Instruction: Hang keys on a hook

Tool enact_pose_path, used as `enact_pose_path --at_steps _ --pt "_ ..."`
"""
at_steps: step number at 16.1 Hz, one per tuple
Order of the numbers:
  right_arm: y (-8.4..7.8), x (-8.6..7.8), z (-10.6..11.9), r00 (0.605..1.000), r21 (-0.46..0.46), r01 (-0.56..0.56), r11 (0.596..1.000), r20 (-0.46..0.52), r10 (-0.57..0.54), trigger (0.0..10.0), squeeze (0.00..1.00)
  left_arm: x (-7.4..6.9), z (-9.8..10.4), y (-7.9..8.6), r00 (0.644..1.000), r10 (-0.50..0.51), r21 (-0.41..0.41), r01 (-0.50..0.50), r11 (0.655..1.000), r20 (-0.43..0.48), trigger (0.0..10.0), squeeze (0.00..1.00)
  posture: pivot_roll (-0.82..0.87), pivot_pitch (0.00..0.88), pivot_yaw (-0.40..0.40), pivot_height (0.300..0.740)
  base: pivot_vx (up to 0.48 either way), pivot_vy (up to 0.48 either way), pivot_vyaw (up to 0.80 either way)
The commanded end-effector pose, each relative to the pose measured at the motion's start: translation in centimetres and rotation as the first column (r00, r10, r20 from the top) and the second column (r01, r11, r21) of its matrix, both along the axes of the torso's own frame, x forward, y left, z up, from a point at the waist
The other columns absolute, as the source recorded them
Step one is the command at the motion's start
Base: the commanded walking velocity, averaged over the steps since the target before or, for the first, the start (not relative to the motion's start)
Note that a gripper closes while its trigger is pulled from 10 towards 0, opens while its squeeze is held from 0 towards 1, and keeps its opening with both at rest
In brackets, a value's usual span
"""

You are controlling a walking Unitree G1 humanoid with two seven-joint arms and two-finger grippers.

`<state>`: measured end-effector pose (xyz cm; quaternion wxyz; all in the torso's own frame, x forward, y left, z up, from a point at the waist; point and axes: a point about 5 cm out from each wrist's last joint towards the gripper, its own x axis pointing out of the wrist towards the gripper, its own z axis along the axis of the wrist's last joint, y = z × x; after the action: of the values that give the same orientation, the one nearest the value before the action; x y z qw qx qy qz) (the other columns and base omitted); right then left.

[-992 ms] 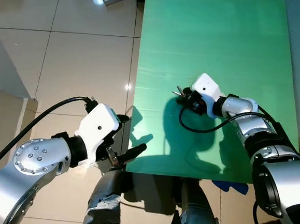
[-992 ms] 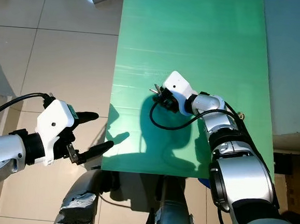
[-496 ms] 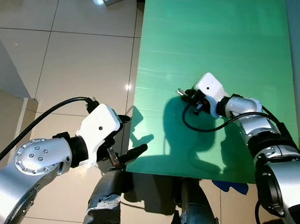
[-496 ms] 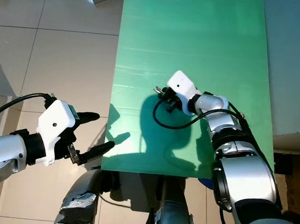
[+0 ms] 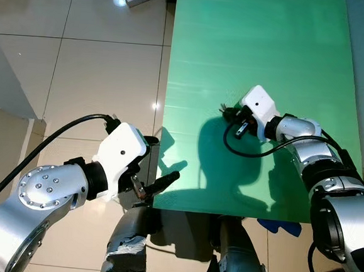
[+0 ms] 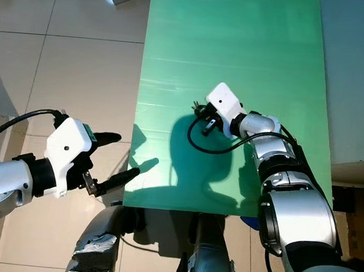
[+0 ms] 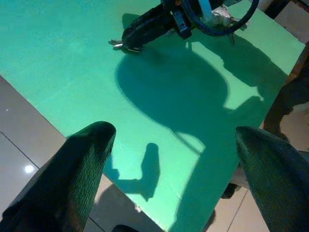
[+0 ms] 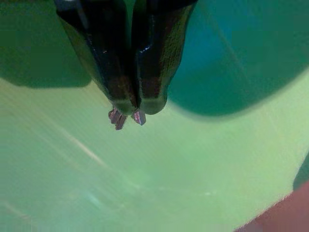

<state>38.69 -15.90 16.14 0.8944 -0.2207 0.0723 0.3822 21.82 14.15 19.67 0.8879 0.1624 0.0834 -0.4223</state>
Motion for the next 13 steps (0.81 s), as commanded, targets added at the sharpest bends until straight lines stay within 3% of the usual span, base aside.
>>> enact_pose_path --at_steps 1,6,7,10,13 --pt "-0.3 -0.3 -0.7 0.999 0.034 0.005 0.999 -0.039 -0.003 0.0 0.0 -0.3 -0.5 -0.2 1.0 -0.012 0.01 0.012 1.0 -0.02 10.0 0.0 0.09 0.496 0.034 0.74 0.0 0.0 0.0" --pt "-1.2 0.0 1.4 1.0 0.177 0.009 0.984 0.021 -0.013 0.0 0.0 0.4 -0.7 -0.4 1.0 0.006 -0.002 -0.006 1.0 -0.002 10.0 0.0 0.06 0.46 0.028 0.74 0.0 0.0 0.0" --pt "-1.5 -0.1 1.6 0.999 0.213 -0.002 0.977 0.046 -0.007 0.0 0.0 0.8 -0.9 -0.5 0.999 0.036 -0.008 -0.036 0.999 0.02 10.0 0.0 0.04 0.416 0.019 0.74 0.0 0.0 0.0" --pt "-1.9 -0.7 1.2 0.992 0.254 0.004 0.967 0.122 -0.037 0.0 0.0 2.6 -1.9 -0.3 0.972 0.214 -0.021 -0.213 0.977 0.099 10.0 0.0 0.02 0.281 0.01 0.74 0.0 0.0 0.0" --pt "-1.0 -1.9 1.7 0.952 0.358 0.036 0.933 0.272 -0.141 0.0 0.0 4.6 -2.4 0.1 0.905 0.399 -0.124 -0.383 0.915 0.15 10.0 0.0 0.0 0.146 -0.003 0.74 0.0 0.0 0.0"
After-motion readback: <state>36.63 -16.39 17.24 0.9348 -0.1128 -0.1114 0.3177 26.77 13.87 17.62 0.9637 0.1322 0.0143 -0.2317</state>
